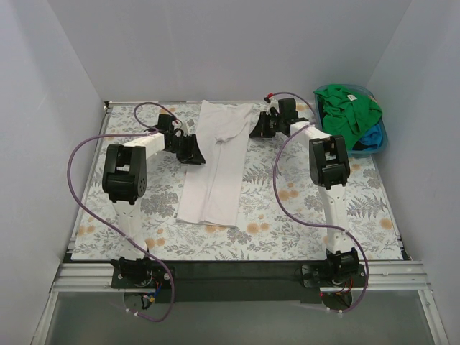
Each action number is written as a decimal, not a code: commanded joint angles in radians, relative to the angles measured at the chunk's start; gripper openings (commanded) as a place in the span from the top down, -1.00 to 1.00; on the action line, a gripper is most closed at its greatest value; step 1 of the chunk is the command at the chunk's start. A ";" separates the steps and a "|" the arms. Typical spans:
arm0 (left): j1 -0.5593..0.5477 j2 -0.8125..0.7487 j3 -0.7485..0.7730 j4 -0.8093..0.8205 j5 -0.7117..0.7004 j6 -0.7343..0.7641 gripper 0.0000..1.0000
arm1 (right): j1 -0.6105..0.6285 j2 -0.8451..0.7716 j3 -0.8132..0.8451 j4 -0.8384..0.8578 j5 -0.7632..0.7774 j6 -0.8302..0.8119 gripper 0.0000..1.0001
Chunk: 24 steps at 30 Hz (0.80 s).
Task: Fold and stack the t-shirts
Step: Fold the tshirt
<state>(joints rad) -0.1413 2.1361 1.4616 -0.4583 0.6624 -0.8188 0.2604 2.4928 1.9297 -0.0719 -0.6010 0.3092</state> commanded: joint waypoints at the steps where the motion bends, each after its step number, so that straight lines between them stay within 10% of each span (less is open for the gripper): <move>1: -0.029 0.019 0.016 -0.006 0.038 -0.036 0.35 | 0.017 0.015 0.066 0.011 0.021 -0.062 0.68; 11: -0.076 0.022 0.036 -0.006 0.057 -0.131 0.35 | 0.020 -0.130 0.023 -0.046 -0.023 -0.107 0.56; 24: -0.007 -0.328 -0.162 -0.040 -0.024 0.027 0.29 | 0.218 -0.479 -0.466 -0.138 -0.066 -0.174 0.58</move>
<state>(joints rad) -0.1501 1.9553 1.3548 -0.4873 0.6655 -0.8646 0.4229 2.0251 1.5551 -0.1703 -0.6350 0.1585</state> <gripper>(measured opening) 0.353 0.214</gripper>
